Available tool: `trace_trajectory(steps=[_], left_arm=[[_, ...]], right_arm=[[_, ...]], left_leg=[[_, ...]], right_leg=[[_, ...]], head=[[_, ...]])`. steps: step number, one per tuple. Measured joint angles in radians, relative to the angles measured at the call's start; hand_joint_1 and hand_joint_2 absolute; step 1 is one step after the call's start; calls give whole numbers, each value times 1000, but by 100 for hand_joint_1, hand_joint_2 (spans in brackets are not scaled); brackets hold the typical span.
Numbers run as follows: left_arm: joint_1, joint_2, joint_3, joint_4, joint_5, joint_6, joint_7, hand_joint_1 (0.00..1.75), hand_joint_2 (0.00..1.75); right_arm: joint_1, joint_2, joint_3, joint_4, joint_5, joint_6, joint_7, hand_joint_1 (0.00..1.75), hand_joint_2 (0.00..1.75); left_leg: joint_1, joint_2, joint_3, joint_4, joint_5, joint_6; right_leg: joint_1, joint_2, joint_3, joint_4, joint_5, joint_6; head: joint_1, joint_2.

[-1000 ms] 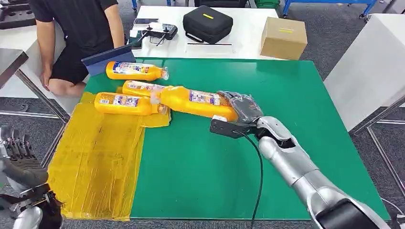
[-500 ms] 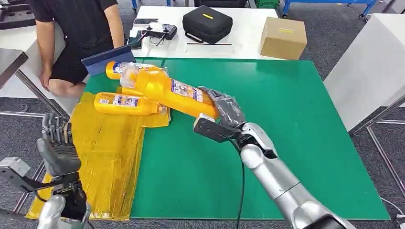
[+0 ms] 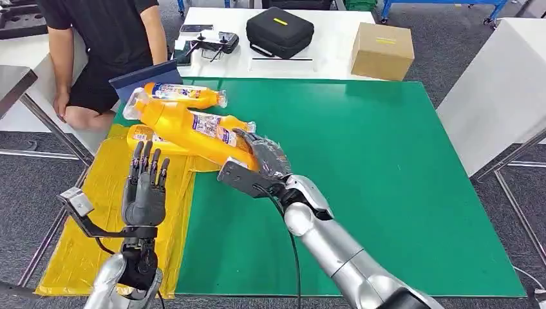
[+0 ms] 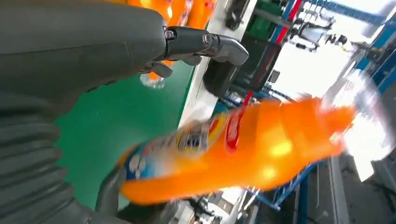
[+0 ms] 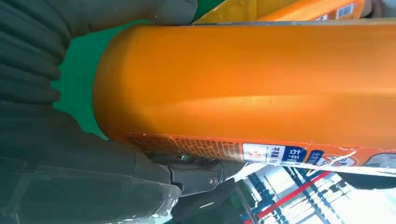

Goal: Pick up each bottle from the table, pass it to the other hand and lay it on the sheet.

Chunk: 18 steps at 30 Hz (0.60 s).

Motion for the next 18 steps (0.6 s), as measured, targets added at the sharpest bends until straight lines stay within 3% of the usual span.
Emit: trace_trajectory(steps=[18], left_arm=[[-39,-24,-31,-12,52,15,42,0,175]], right_arm=[[-70,111,82,142,50,-25,78,175,175]], left_leg=[[0,0,0,0,0,0]], right_leg=[[0,0,0,0,0,0]], head=[[0,0]])
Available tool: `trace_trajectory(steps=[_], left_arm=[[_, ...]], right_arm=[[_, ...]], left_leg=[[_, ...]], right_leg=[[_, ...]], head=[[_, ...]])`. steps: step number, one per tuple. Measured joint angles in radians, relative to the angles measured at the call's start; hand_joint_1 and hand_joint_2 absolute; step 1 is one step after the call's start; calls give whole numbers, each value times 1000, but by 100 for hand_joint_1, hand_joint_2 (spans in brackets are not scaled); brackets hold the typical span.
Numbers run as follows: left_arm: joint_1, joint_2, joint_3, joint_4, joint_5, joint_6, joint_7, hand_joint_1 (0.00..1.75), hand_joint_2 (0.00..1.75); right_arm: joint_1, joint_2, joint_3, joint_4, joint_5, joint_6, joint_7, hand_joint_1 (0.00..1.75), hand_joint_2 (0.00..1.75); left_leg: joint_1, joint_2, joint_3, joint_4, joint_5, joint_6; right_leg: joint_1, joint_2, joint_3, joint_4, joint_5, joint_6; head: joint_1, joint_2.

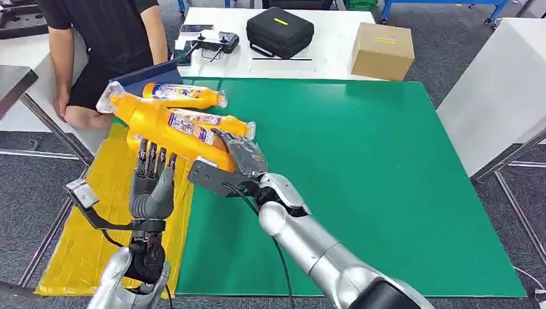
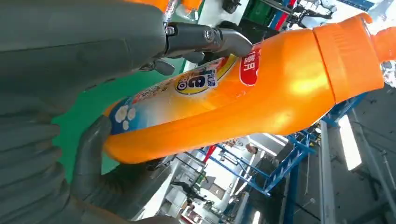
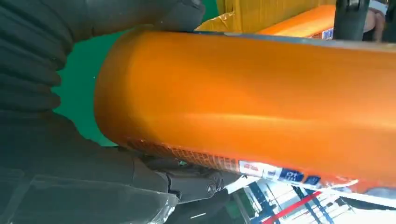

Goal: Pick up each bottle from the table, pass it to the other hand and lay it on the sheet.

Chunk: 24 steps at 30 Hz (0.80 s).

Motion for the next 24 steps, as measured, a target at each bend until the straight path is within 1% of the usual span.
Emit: trace_trajectory(steps=[6,10,14,22,23,24], left_arm=[[-6,-16,35,8,7,-1,17,0,175],[-5,-21,60,10,-5,8,27,0,175],[12,-24,90,10,-13,16,35,0,175],[46,-23,118,10,-16,18,29,0,175],[52,-23,120,10,-17,18,26,14,175],[61,-23,120,9,-19,18,24,173,175]], right_arm=[[-12,12,139,30,-43,-77,69,175,175],[-11,14,224,37,-56,-77,80,175,175],[12,19,320,37,-52,-82,95,175,175],[29,19,382,39,-24,-82,99,175,175],[34,19,384,40,-9,-82,95,175,175],[41,19,384,40,5,-81,90,175,175]], left_leg=[[0,1,0,0,0,0],[0,1,0,0,0,0],[0,1,-1,0,0,0],[0,1,-1,0,0,0],[0,2,-1,0,0,0],[0,2,-1,0,0,0]], right_leg=[[0,0,-1,0,0,0],[0,0,-1,0,0,0],[0,0,-2,0,0,0],[0,1,-2,0,0,0],[0,1,-2,0,0,0],[0,1,-3,0,0,0]], head=[[0,0],[0,0],[0,0],[0,0],[0,0],[0,0]])
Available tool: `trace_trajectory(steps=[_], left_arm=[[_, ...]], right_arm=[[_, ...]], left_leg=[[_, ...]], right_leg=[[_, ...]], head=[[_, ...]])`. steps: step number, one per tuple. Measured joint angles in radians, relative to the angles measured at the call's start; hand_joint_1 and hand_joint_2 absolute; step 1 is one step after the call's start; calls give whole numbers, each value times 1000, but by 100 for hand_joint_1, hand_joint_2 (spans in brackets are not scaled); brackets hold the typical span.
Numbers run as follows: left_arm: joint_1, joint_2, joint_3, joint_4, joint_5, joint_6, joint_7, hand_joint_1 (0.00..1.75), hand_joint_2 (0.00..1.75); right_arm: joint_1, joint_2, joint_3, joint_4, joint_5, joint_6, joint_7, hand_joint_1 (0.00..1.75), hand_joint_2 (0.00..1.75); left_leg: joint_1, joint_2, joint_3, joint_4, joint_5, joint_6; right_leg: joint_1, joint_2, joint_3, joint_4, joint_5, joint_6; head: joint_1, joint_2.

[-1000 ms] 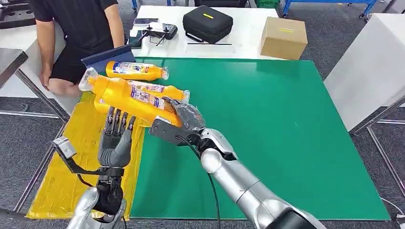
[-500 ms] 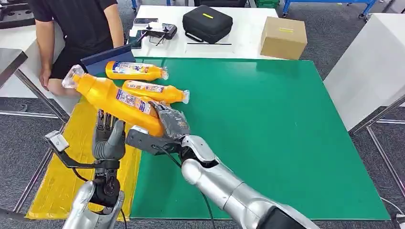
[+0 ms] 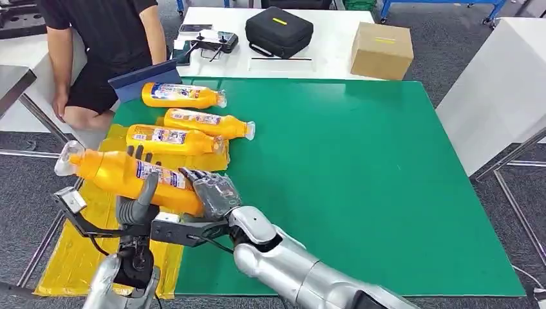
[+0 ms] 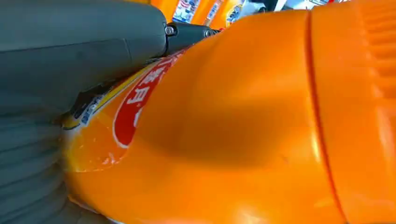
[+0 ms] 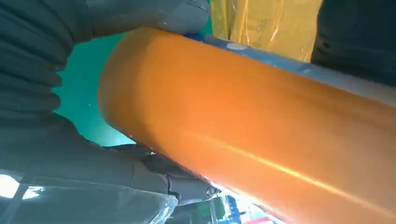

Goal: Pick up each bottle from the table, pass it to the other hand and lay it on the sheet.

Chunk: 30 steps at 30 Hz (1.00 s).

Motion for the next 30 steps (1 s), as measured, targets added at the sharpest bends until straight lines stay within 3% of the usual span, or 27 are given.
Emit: trace_trajectory(steps=[29,30], left_arm=[[55,0,12,-19,0,6,-42,175,175],[56,0,11,-19,1,6,-44,175,175]], right_arm=[[34,1,9,8,7,3,-25,175,175],[35,1,8,10,12,3,-28,10,175]], left_leg=[[0,0,-1,0,0,0],[0,0,-1,0,0,0]], right_leg=[[0,0,-1,0,0,0],[0,0,-1,0,0,0]], head=[[0,0],[0,0]])
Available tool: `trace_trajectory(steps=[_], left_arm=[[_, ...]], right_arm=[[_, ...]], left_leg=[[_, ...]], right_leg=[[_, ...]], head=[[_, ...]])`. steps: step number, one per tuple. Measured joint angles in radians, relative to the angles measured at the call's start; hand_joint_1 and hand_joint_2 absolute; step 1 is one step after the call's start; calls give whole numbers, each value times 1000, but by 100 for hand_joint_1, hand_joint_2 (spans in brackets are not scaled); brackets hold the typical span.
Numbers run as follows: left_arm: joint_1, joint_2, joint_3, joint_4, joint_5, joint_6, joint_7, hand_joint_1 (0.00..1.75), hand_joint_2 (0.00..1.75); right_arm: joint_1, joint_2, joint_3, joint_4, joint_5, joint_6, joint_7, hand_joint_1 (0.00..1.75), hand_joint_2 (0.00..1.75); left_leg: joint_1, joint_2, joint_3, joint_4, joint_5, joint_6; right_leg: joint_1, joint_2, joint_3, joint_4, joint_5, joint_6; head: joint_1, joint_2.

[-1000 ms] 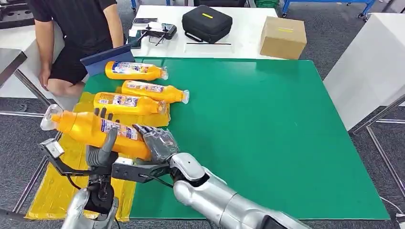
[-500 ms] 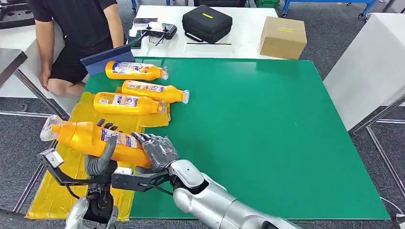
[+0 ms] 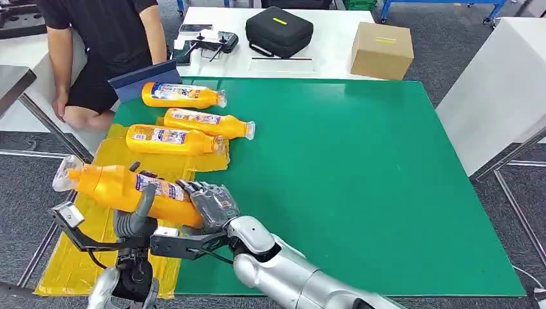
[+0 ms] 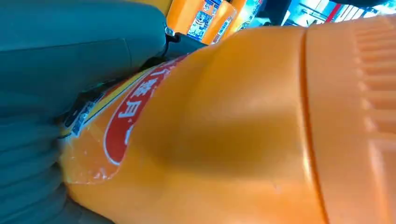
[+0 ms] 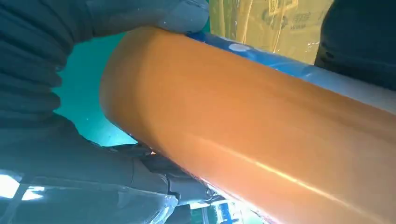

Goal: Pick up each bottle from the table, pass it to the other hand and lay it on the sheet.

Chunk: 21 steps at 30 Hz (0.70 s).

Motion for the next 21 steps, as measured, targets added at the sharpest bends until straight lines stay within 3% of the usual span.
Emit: trace_trajectory(steps=[1,2,8,21], left_arm=[[1,0,0,0,3,0,-3,175,175],[3,1,-1,0,6,0,-6,175,175],[4,13,-1,-23,15,0,-9,175,175],[-36,23,5,-69,29,-22,-20,175,175]], right_arm=[[1,0,-2,0,5,0,-2,0,175],[3,0,-5,1,15,0,-3,0,0],[26,-9,-59,-15,48,5,-26,0,0],[51,-110,-278,-194,58,39,-17,0,0]], left_leg=[[0,0,0,0,0,0],[0,0,0,0,0,0],[0,0,0,0,0,0],[0,-1,0,0,0,0]], right_leg=[[0,0,0,0,0,0],[0,0,0,0,0,0],[0,0,0,0,0,0],[0,0,1,0,1,0]], head=[[0,0],[0,0],[0,0],[0,0]])
